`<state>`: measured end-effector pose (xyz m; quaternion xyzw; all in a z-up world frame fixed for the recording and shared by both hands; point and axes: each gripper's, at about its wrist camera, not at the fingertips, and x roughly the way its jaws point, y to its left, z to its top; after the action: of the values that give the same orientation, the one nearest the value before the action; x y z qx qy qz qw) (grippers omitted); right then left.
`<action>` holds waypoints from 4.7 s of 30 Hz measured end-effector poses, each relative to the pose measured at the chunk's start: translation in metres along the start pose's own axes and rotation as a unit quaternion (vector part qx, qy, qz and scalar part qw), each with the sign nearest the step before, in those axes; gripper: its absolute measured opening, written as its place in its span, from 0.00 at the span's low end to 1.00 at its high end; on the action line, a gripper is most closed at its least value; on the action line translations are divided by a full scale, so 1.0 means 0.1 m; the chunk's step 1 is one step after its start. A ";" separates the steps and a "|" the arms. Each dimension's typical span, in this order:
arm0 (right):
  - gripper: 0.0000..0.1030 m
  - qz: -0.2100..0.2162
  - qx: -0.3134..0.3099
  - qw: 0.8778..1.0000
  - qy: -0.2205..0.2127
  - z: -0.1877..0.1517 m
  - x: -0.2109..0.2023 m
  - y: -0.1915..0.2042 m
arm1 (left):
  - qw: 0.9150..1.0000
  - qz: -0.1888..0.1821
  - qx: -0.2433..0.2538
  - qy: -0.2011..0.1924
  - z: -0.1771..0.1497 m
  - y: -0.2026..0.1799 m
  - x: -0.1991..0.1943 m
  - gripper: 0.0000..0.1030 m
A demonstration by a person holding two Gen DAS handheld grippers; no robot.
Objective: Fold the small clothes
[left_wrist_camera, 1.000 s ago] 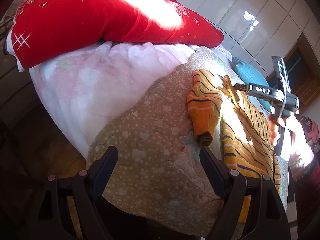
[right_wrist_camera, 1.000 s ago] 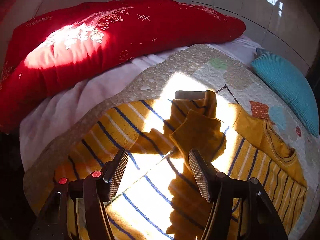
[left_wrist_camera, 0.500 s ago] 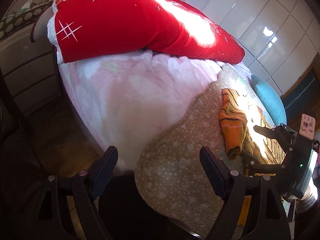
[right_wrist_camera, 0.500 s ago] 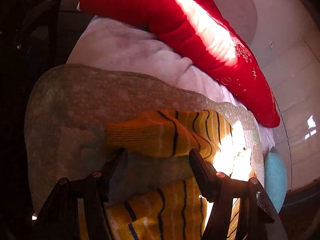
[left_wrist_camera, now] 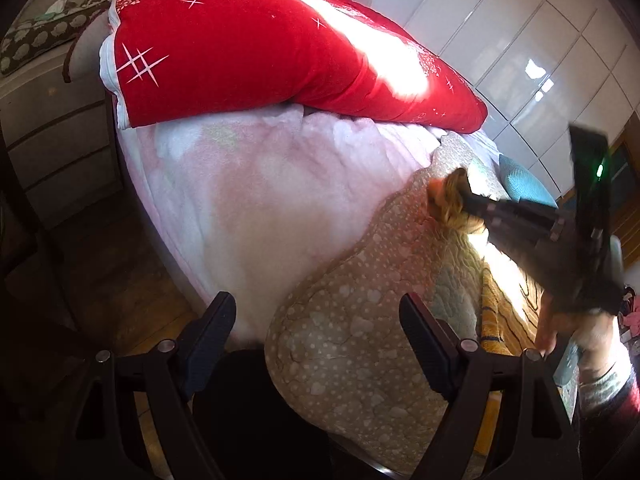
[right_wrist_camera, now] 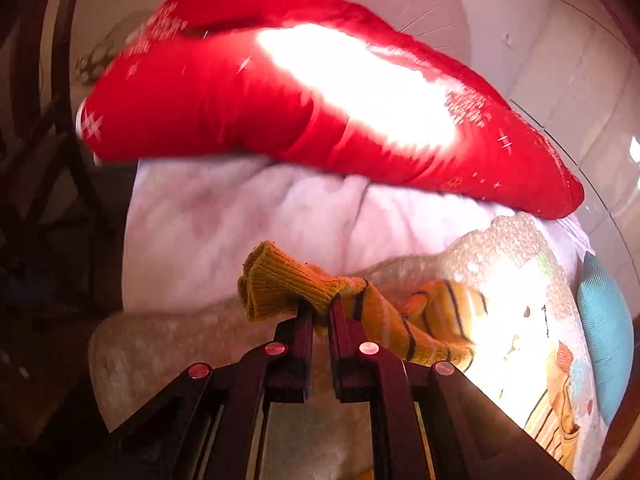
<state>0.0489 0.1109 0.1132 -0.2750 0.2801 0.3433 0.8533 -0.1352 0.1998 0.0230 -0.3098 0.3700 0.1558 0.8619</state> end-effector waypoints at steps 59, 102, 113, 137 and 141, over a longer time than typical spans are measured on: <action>0.07 -0.019 0.438 0.888 -0.137 -0.42 -1.53 -2.89 | 0.992 -0.065 0.102 0.044 -0.37 -1.09 0.14 0.80; 0.49 -0.384 0.415 0.802 0.191 -4.40 -3.38 -2.48 | 0.974 -0.054 0.201 0.095 -0.59 -1.58 0.53 0.80; 0.57 -0.083 0.537 0.838 0.044 -4.46 -2.65 -1.07 | 0.958 -0.094 0.236 0.135 -0.77 -1.75 0.65 0.08; 0.13 0.070 0.631 0.766 -0.104 -4.33 -1.97 -0.29 | 0.950 -0.181 0.148 0.205 -1.02 -1.64 0.76 0.09; 0.11 0.085 0.643 0.753 -0.111 -4.41 -2.04 -0.36 | 0.954 -0.177 0.128 0.204 -0.97 -1.64 0.70 0.08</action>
<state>-0.1758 -0.2911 -0.0455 0.4031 0.3600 0.1814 0.8216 -0.0587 0.0145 -0.0116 -0.2823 0.4939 -0.1140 0.8145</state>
